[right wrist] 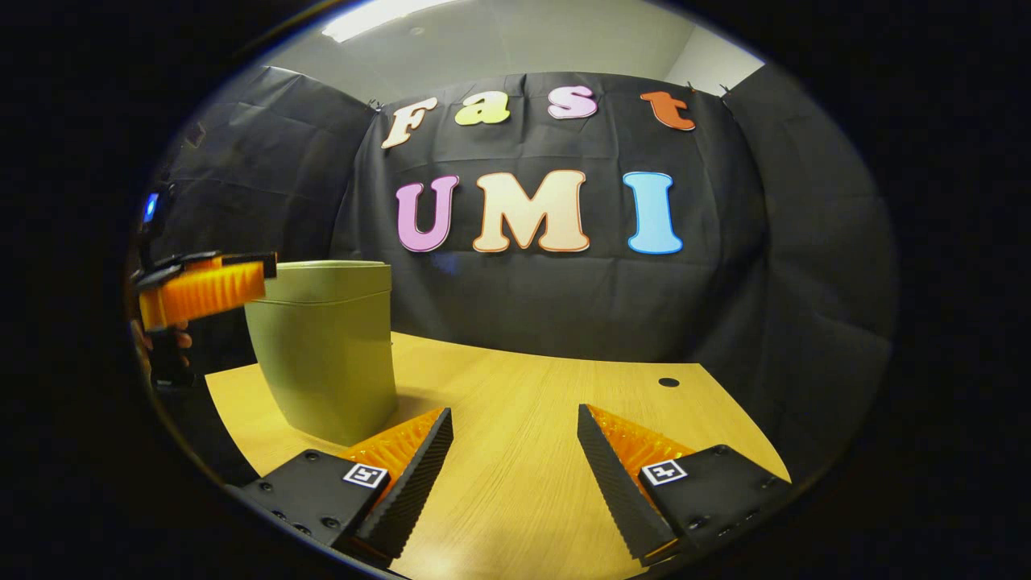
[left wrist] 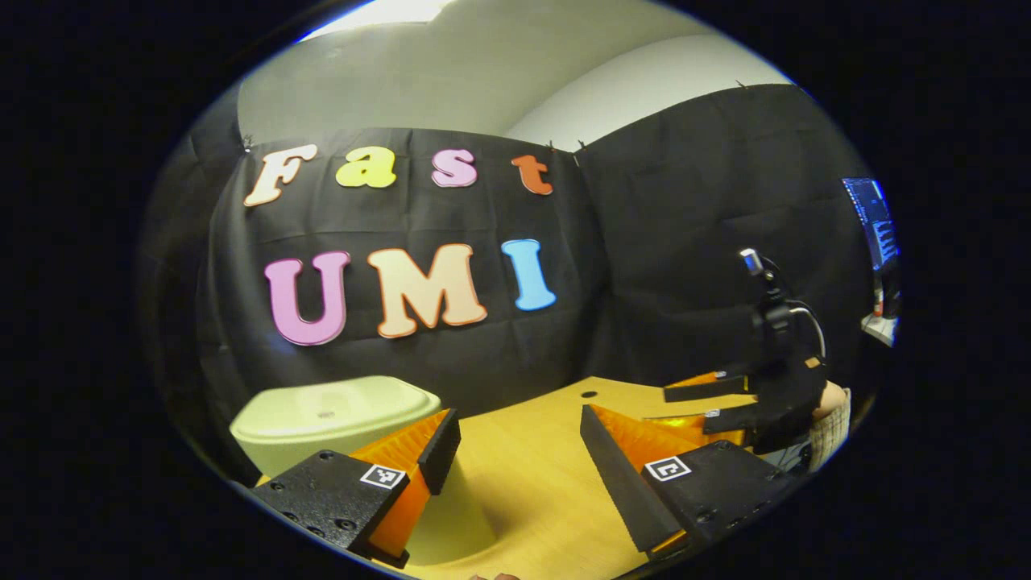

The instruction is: Press the lid of the desktop garbage bin to open it, pick up the crumpled paper on the desktop and throw it into the bin, then pick up the pop can on the desktop and drop it into the bin, and finally close the garbage bin lid.

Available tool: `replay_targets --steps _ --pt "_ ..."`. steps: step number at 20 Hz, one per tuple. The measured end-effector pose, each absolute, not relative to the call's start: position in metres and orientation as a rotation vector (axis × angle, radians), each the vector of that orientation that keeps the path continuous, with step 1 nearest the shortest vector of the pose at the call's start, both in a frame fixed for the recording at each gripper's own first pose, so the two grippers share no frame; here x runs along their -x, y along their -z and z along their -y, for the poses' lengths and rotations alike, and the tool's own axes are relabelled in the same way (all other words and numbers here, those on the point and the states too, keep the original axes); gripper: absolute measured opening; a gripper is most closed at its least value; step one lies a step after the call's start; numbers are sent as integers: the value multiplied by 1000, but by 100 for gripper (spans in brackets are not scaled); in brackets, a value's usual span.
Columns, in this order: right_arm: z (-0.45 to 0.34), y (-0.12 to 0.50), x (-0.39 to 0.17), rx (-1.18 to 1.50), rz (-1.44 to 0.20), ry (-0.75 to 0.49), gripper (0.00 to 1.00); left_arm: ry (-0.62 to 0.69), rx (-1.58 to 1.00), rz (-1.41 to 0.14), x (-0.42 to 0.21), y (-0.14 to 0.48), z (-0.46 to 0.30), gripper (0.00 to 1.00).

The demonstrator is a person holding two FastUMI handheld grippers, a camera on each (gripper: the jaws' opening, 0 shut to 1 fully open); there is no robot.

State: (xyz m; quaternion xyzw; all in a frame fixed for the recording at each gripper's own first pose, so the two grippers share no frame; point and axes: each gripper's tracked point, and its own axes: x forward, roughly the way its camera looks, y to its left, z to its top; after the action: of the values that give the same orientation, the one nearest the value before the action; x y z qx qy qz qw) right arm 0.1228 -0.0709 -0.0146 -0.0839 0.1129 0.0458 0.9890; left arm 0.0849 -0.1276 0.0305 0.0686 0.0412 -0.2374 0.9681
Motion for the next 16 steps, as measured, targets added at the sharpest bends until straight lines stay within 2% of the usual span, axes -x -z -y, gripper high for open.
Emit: replay_targets --steps 8,16 --pt "67 18 -131 174 -230 -90 98 470 -62 -178 -81 47 106 94" --pt "61 29 -139 192 -245 -71 98 446 -27 -163 -76 61 81 94"
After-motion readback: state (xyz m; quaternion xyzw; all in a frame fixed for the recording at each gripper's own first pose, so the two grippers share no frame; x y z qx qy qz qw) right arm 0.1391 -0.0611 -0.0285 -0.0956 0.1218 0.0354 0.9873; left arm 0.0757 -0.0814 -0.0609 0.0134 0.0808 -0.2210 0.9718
